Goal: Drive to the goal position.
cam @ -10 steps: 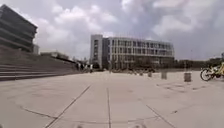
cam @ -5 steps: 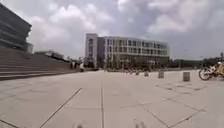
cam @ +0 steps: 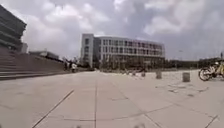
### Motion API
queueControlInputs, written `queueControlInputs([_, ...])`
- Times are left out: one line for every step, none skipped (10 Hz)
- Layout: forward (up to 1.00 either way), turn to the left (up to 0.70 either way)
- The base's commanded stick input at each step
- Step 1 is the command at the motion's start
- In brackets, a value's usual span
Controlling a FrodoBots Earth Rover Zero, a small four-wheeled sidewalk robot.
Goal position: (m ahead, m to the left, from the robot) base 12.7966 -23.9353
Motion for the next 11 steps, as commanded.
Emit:
queueControlInputs([0.7, -0.14])
queueControlInputs([0.7, -0.14])
queueControlInputs([0.7, -0.14])
queueControlInputs([0.7, -0.14])
queueControlInputs([0.7, -0.14])
queueControlInputs([0.7, -0.14])
queueControlInputs([0.7, -0.14])
queueControlInputs([0.34, -0.39])
queueControlInputs([0.08, -0.63])
queueControlInputs([0.0, -0.7])
queueControlInputs([0.0, -0.7])
